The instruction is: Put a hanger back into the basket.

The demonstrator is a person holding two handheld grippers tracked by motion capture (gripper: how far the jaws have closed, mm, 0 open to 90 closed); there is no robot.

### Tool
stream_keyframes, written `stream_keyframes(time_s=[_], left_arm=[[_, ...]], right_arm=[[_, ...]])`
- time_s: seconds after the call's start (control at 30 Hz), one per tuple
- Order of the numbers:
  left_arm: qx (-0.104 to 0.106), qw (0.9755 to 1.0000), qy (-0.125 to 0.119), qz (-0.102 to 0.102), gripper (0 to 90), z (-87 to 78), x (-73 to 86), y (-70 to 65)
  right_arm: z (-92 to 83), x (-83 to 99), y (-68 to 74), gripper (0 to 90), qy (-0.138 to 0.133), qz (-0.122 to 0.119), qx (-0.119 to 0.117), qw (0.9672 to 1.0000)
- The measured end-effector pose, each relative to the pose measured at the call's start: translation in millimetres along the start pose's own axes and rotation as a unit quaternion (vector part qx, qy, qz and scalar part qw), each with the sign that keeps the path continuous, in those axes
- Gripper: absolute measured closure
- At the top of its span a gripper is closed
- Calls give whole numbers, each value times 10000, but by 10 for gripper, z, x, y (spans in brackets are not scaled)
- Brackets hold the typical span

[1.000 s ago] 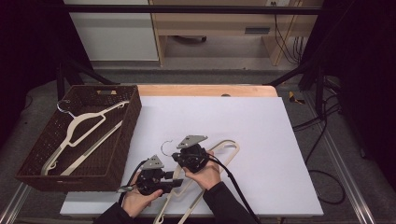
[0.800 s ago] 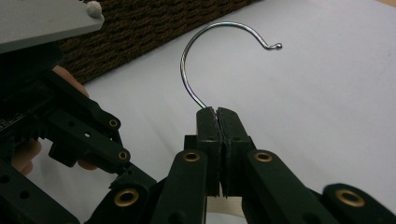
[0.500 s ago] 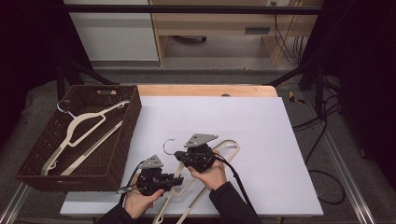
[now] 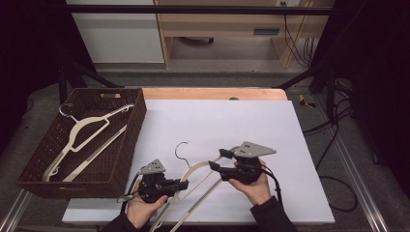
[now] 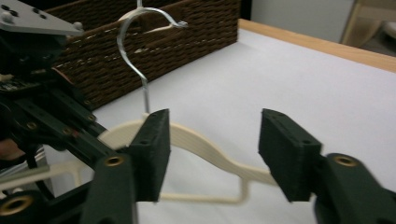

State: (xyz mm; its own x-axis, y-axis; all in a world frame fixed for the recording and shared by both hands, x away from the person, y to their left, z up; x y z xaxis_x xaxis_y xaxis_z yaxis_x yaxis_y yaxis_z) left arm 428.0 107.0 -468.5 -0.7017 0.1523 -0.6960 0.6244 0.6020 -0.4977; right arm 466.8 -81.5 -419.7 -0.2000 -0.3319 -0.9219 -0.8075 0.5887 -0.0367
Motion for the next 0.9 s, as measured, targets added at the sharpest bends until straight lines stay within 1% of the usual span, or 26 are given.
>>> stream_keyframes(time_s=[0.07,0.1,0.13,0.17,0.2,0.27,0.37,0.43,0.47,0.5,0.53,0.57,0.63,0.67,0.7,0.73,0.77,0.8,0.83,0.87,0.9], left_arm=[[56,10000,-35,7,842,-20,-14,-16],[56,10000,-35,7,847,-20,-14,-16],[90,9999,-68,29,854,-46,-27,-34],[74,9999,-61,107,856,-62,-33,-39],[72,9999,-85,129,857,-76,-39,-51],[42,9997,-112,212,857,-110,-52,-66],[57,9995,-139,281,857,-167,-69,-76],[50,9994,-172,302,859,-187,-75,-79],[29,9991,-200,362,859,-236,-92,-83],[29,9991,-200,362,859,-236,-92,-83],[2,9990,-226,388,859,-263,-105,-85],[-34,9984,-285,485,859,-318,-138,-87],[-37,9982,-325,501,859,-348,-157,-91],[-45,9976,-386,580,859,-412,-194,-98],[-45,9976,-386,580,859,-412,-194,-98],[-64,9968,-438,666,859,-481,-232,-106],[-64,9968,-438,666,859,-481,-232,-106],[-90,9963,-471,716,859,-515,-251,-110],[-113,9957,-509,760,860,-548,-272,-115],[-172,9946,-549,860,860,-608,-310,-126],[-172,9946,-549,860,860,-608,-310,-126]], right_arm=[[-126,75,-78,349,-138,136,99,9998],[-177,118,-123,327,-178,166,195,9995],[-220,162,-170,306,-167,185,304,9992],[-259,206,-217,291,-127,165,382,9991],[-295,240,-252,275,-139,195,456,9987],[-364,290,-309,244,-162,244,521,9982],[-440,338,-350,213,-218,297,546,9978],[-484,369,-378,189,-201,242,631,9975],[-508,382,-394,179,-187,209,658,9974],[-508,382,-394,179,-187,209,658,9974],[-559,394,-428,168,-197,264,745,9967],[-583,396,-447,163,-223,273,776,9964],[-609,398,-463,156,-229,294,800,9961],[-659,402,-502,147,-249,295,893,9953],[-684,402,-520,141,-273,299,939,9948],[-713,403,-537,132,-288,293,978,9944],[-741,400,-554,128,-304,288,1024,9939],[-741,400,-554,128,-304,288,1024,9939],[-800,393,-585,121,-373,298,1105,9927],[-832,393,-600,118,-388,290,1124,9925],[-832,393,-600,118,-388,290,1124,9925]])
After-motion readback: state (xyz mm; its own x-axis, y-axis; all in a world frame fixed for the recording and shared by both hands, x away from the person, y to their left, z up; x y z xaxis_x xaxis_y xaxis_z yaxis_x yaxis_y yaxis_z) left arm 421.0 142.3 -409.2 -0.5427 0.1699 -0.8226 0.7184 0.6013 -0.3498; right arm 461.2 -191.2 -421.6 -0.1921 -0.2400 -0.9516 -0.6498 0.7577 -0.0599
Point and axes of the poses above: each handheld gripper's, and its own axes: z roughly forward along the jaws, x roughly out of its underside, y roughly to its left, the point moved 7 cm from there along z, roughly forward along the jaws, and after that the axes turned 10 degrees about -z, right-handed, at the moved point
